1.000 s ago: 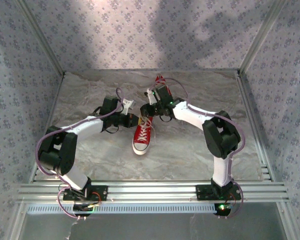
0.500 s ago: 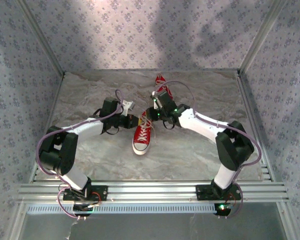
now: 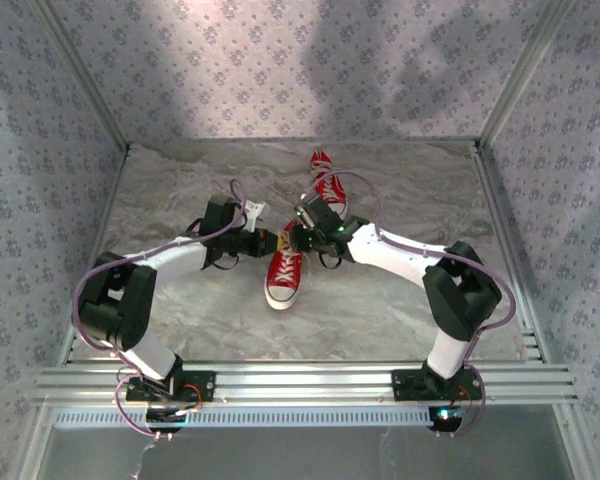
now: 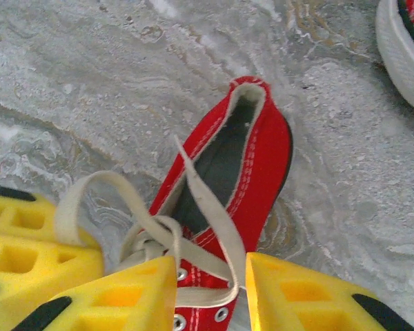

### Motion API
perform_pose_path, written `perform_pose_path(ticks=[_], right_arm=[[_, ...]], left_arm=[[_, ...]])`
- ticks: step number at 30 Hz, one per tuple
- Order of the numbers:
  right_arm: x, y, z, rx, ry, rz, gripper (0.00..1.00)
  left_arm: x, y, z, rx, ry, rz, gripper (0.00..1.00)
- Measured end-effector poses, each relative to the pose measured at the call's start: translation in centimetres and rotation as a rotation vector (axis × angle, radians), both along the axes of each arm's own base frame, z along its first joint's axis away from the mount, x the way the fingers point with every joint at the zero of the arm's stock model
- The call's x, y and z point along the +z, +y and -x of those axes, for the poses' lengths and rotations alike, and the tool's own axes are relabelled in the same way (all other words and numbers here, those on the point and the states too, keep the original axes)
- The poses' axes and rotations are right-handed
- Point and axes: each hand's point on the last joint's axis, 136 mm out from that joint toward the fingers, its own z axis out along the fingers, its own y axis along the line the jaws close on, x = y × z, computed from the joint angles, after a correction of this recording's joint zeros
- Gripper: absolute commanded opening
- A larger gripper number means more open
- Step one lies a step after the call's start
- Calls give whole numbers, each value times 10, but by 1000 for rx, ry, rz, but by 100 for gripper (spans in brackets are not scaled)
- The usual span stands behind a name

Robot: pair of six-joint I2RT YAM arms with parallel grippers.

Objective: Tie the shoes

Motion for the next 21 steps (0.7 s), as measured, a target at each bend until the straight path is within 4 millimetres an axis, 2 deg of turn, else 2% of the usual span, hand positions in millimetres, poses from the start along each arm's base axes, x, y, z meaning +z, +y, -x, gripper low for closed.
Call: perform_pose_path(ticks=[6, 12, 17, 21], right_arm=[[-22, -12, 6, 26, 70, -20, 38], [-23, -4, 5, 58, 86, -75, 37], [-29, 0, 3, 74, 100, -97, 33], [-39, 0, 2, 79, 121, -91, 19]], left_arm=[[0, 0, 0, 0, 0, 0, 0], [0, 0, 0, -1, 1, 0, 0], [0, -1, 1, -2, 2, -1, 0], [0, -1, 1, -2, 2, -1, 0]])
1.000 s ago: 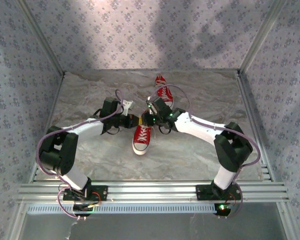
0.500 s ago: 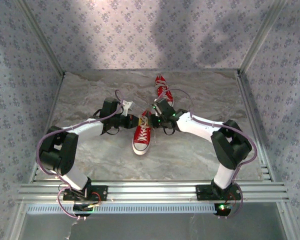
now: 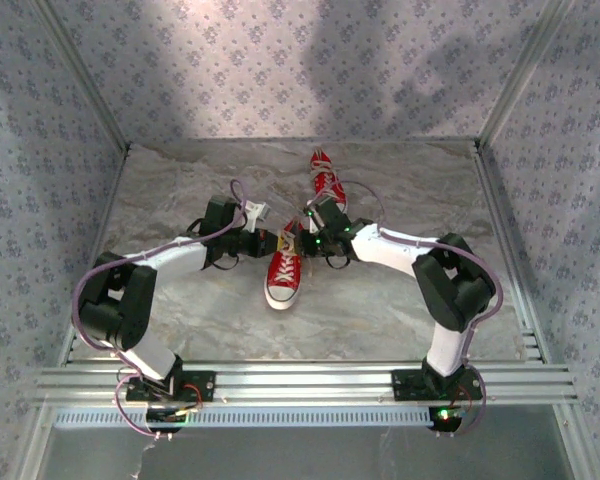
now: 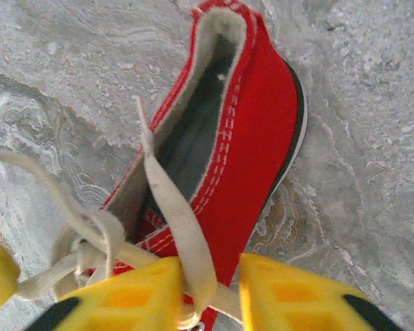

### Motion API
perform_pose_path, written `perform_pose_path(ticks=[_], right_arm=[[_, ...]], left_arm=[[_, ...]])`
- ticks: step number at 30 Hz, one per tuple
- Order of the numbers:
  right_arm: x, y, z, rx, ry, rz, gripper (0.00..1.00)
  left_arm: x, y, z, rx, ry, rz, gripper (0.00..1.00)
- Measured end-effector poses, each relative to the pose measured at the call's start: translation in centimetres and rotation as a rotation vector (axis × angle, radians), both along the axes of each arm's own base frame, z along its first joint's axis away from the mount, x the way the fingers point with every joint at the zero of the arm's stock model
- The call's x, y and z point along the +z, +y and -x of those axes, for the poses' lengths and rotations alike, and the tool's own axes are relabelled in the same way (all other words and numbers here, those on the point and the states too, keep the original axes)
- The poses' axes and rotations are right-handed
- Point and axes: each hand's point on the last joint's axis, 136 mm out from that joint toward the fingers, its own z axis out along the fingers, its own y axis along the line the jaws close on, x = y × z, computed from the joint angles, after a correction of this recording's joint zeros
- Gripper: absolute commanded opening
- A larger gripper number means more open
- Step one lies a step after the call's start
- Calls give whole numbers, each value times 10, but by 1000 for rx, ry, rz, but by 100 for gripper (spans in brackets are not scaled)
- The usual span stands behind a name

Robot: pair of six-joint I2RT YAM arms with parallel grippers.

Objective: Tie the shoes

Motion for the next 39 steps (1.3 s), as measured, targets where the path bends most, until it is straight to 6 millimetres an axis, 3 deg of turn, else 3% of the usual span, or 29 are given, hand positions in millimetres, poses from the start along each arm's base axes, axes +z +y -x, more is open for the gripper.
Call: perform_pose_path(ticks=[4, 16, 31, 39], right_arm=[[2, -1, -2, -4, -13, 3, 8], [23, -6, 7, 21, -141, 100, 3], [9, -3, 66, 102, -126, 142, 0], [8, -11, 83, 81, -132, 149, 0]], left_arm=[[0, 0, 0, 0, 0, 0, 0], [-2, 1, 0, 5, -4, -8, 0], [-4, 3, -2, 15, -14, -13, 0], [-4, 3, -2, 16, -14, -13, 0]])
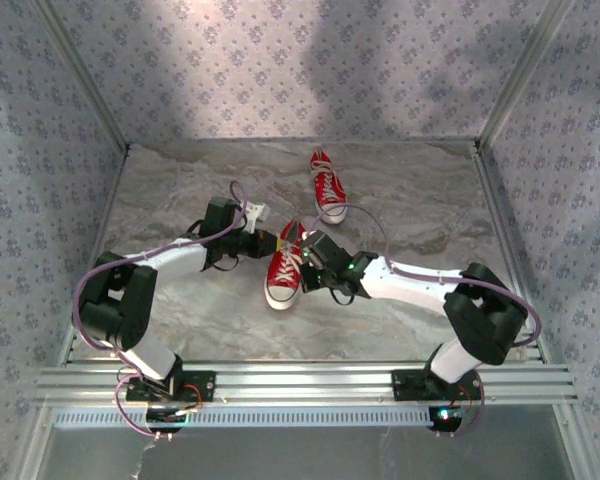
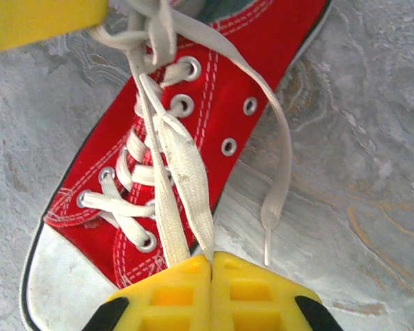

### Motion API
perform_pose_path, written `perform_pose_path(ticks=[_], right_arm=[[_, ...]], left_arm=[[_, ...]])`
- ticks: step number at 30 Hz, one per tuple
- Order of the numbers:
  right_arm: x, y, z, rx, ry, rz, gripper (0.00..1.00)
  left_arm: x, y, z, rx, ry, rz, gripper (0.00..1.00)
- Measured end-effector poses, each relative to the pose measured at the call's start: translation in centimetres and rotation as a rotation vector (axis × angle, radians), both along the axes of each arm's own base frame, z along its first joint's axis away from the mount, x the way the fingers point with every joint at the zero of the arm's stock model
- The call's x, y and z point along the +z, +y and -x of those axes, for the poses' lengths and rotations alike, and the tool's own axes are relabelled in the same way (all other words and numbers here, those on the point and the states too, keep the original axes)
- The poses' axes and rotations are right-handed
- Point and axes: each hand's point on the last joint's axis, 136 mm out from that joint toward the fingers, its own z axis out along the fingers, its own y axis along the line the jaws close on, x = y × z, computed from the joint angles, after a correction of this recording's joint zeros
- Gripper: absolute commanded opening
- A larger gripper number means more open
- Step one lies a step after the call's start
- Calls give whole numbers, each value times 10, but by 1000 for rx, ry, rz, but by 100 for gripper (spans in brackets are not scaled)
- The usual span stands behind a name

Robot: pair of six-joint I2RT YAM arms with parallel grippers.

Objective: Tie the shoes

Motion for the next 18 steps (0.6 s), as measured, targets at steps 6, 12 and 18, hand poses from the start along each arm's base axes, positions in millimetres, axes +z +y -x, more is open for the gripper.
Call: perform_pose_path(ticks=[6, 12, 18], right_arm=[[4, -7, 5, -22, -10, -6, 0], [10, -8, 11, -19, -16, -22, 0], [13, -11, 12, -23, -20, -29, 1]], left_arm=[[0, 0, 0, 2, -1, -2, 0], [0, 0, 0, 2, -1, -2, 0], [0, 0, 0, 2, -1, -2, 0]])
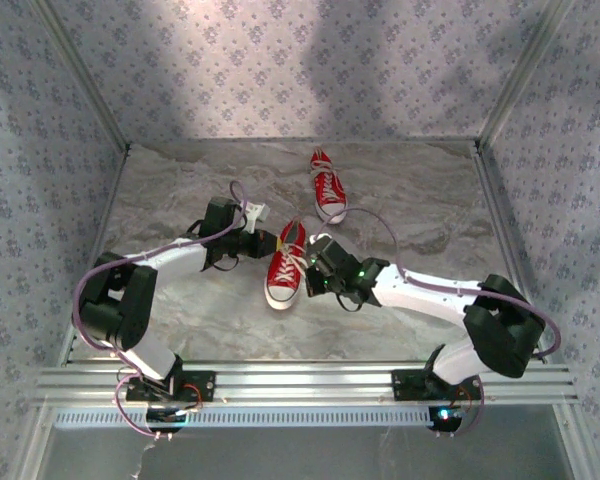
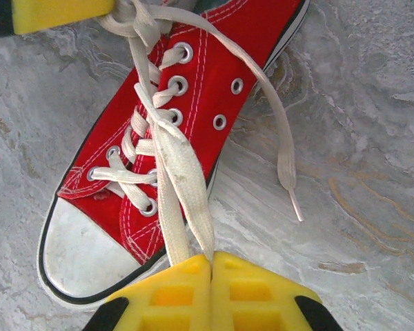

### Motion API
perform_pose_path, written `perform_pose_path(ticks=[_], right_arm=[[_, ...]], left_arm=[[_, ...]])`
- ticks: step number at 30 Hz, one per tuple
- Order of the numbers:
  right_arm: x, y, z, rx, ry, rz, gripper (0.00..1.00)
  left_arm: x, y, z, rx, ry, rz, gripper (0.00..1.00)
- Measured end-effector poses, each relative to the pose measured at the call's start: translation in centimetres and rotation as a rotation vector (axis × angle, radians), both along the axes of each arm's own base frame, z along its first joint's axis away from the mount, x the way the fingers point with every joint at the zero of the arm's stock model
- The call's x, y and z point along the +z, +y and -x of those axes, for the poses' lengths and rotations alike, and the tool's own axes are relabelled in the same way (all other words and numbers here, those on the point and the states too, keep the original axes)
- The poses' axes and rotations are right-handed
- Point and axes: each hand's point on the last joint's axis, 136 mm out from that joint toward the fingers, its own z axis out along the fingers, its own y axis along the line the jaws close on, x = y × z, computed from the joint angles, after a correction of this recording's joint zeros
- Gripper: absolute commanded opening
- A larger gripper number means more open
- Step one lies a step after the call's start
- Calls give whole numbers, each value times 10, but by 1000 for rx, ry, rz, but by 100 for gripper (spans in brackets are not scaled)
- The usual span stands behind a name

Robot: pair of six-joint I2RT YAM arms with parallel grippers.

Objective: Tie the shoes

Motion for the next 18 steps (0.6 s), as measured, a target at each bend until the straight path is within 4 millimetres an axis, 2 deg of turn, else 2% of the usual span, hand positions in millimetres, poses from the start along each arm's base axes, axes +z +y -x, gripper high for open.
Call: perform_pose_path(ticks=[3, 8, 12, 18], right_arm=[[3, -4, -8, -19, -7, -5, 2], [21, -8, -46, -73, -40, -28, 2], [33, 4, -78, -69, -60, -51, 3], [39, 27, -116, -23, -65, -63, 4]], left_arm=[[-1, 0, 0, 0, -6, 3, 0], [-4, 3, 6, 7, -8, 11, 0], [-3, 3, 5, 31, -18, 42, 0], [-3, 0, 4, 81, -15, 110, 0]])
